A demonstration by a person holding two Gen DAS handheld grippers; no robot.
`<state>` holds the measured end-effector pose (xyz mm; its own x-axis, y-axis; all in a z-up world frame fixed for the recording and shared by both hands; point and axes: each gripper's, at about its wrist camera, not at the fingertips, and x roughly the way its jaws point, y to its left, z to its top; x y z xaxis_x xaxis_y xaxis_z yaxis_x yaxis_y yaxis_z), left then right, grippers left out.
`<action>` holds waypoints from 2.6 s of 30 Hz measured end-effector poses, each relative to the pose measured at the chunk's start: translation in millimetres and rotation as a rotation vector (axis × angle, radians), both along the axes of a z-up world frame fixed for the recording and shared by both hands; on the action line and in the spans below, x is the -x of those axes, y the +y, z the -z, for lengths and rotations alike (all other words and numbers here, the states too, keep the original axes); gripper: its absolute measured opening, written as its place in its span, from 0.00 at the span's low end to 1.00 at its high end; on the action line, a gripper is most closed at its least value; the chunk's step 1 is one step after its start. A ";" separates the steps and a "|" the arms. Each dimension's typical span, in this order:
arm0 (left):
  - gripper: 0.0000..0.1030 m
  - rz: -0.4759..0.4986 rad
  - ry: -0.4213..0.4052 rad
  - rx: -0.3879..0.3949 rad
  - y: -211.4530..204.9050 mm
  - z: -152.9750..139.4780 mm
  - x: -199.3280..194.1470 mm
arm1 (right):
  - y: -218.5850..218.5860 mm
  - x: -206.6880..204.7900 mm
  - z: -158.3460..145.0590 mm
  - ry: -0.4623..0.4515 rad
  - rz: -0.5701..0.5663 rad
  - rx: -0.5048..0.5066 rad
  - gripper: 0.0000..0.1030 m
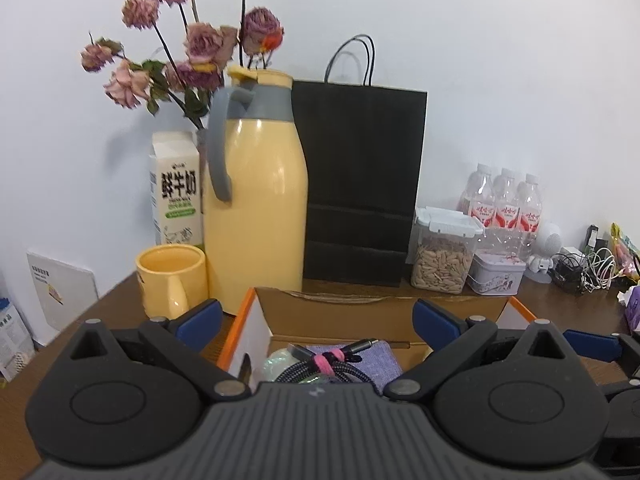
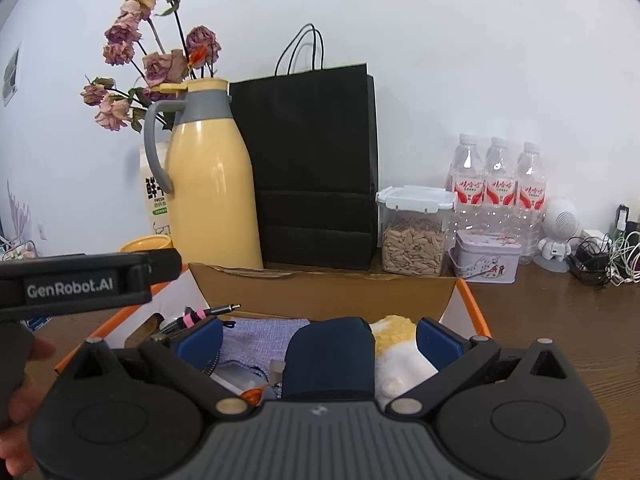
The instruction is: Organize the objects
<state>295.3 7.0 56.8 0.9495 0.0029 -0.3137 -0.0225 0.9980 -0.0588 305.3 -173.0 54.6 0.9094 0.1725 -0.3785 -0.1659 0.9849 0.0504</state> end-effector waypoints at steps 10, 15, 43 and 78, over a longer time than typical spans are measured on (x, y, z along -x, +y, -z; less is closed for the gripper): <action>1.00 -0.006 0.003 -0.030 12.5 -11.4 61.4 | -9.3 56.7 -21.3 -0.032 0.016 0.009 1.00; 1.00 -0.013 0.038 -0.051 19.2 -10.0 95.3 | -15.3 91.4 -21.6 -0.007 0.018 0.005 1.00; 1.00 -0.034 0.239 -0.075 29.9 30.8 176.4 | -12.5 172.9 17.0 0.174 0.016 0.004 1.00; 1.00 -0.023 0.241 -0.079 26.1 31.1 178.3 | -12.0 173.5 17.0 0.172 0.016 0.003 1.00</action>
